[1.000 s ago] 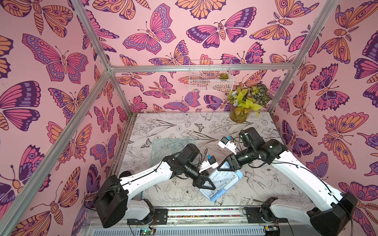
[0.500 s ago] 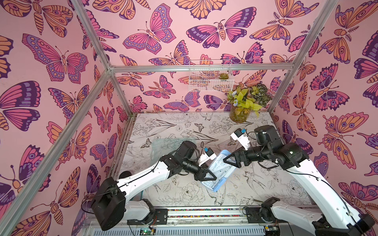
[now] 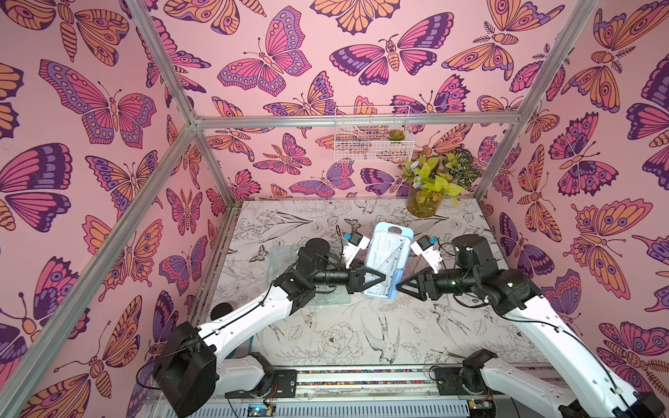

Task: Open the ruler set and take out the ruler
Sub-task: Open the ruler set bag at the center of the board.

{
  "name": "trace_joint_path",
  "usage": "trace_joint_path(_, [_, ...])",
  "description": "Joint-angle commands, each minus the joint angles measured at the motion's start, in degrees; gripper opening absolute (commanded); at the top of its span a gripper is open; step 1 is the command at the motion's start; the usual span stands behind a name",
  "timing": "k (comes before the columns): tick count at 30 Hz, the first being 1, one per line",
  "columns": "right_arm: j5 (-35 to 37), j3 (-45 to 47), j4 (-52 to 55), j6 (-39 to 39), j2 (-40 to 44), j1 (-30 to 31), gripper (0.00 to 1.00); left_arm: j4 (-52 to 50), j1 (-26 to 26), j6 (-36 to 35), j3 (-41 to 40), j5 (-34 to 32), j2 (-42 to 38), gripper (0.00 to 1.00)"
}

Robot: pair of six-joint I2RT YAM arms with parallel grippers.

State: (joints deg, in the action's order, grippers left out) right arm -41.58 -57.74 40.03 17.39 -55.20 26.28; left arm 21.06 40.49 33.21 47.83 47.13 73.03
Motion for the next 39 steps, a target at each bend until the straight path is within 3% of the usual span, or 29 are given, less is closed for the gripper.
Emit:
trace_joint_path(1, [-4.48,1.33,-8.12,2.95,-0.36,0.08,0.52,9.76,-0.61,5.36,-0.55,1.09,2.31,0.24])
trace_joint_path(4, [-6.16,2.05,-11.28,3.81,-1.28,0.08,0.44,9.84,-0.93,5.88,-0.15,1.82,3.21,0.24])
trace_joint_path(7, [-6.32,2.28,-12.17,3.63,-2.08,0.02,0.44,9.95,-1.25,5.95,-0.11,2.26,3.22,0.24])
trace_joint_path(15, [-6.3,4.52,-13.49,4.45,0.62,-4.02,0.53,10.52,-3.09,7.18,-1.2,2.32,1.37,0.25])
trace_joint_path(22, [-10.67,8.87,-26.15,12.88,2.73,-7.63,0.55,15.32,-4.09,10.67,-1.38,5.75,1.8,0.25])
trace_joint_path(30, [-14.27,11.54,-39.36,19.88,1.63,-7.74,0.45,25.04,-4.9,18.9,0.58,12.24,6.37,0.25])
trace_joint_path(39, [-15.59,12.9,-46.63,24.6,0.62,-7.67,0.3,28.11,-5.77,21.32,0.77,12.15,7.76,0.26])
